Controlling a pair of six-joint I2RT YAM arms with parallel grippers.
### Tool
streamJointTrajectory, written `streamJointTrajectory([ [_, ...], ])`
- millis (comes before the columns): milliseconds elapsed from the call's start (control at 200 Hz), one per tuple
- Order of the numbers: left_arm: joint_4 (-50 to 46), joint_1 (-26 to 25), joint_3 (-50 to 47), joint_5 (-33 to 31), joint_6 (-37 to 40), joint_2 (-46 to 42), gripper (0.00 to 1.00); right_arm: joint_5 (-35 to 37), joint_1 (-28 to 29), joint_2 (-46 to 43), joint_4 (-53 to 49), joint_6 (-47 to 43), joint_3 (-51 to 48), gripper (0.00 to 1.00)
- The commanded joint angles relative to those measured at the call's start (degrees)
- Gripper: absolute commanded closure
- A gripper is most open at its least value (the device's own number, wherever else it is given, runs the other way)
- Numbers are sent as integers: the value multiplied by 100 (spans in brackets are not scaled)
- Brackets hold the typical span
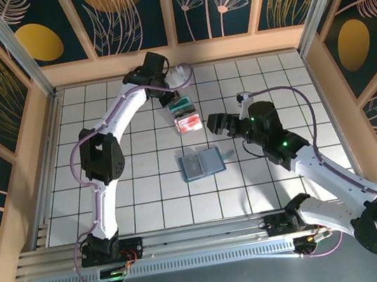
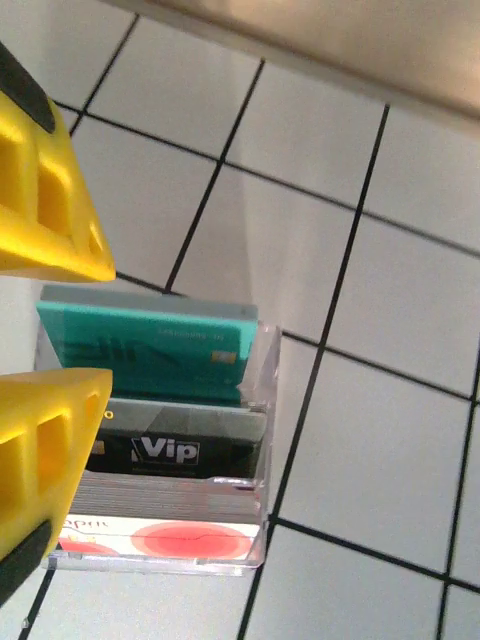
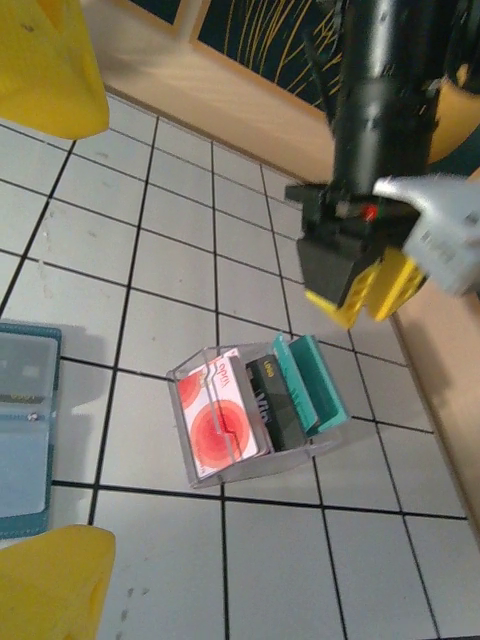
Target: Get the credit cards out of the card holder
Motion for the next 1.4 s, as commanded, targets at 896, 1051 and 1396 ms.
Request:
streamJointTrajectory([
  [896, 4244, 33, -7504, -2973, -6303, -5937, 1, 1900, 2182, 2889, -2611, 321, 1769, 47],
  [1051, 4572, 32, -8586, -2996, -7134, -6721, 1, 1987, 2575, 3555, -2815, 281, 2085, 48],
  [1396, 4598, 33, -9761, -3200, -7975, -7730, 1, 1920, 2747, 4384, -2826, 211, 2417, 37],
])
